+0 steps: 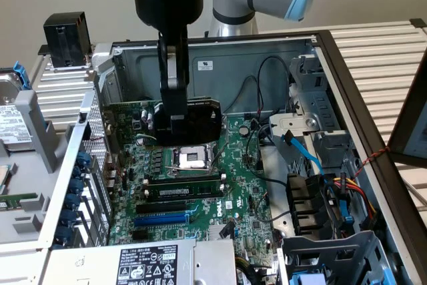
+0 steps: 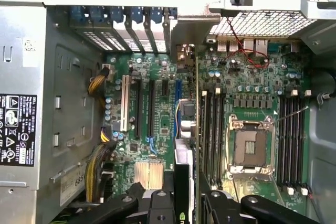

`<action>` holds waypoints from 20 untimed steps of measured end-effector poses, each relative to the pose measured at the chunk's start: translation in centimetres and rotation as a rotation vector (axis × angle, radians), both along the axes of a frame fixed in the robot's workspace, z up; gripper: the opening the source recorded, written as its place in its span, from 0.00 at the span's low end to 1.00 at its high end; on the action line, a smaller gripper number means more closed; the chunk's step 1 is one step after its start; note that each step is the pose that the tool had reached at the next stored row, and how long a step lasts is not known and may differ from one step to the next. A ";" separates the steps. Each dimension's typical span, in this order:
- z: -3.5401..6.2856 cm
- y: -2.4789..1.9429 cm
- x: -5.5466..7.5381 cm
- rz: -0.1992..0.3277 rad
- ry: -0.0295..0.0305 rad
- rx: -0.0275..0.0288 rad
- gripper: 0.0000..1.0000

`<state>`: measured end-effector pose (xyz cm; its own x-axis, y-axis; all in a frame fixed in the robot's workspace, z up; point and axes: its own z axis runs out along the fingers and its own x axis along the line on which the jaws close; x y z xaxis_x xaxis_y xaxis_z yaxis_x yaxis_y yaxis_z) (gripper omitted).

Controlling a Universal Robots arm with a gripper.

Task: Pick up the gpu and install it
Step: 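Insert the gpu into the slot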

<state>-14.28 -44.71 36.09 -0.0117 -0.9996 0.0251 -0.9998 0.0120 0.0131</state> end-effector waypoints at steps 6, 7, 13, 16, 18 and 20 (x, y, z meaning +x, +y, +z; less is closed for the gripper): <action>-1.09 0.00 -0.7 0.000 -0.0010 -0.0002 0.27; -1.26 0.00 -0.7 0.000 -0.0011 -0.0002 0.27; -2.32 0.00 -0.8 -0.001 -0.0042 -0.0001 0.27; -2.57 -0.01 -0.9 -0.002 -0.0177 0.0001 0.27; -2.75 0.00 -1.1 -0.002 -0.0238 0.0006 0.27; -2.75 -0.11 -1.1 -0.002 -0.0236 0.0004 0.27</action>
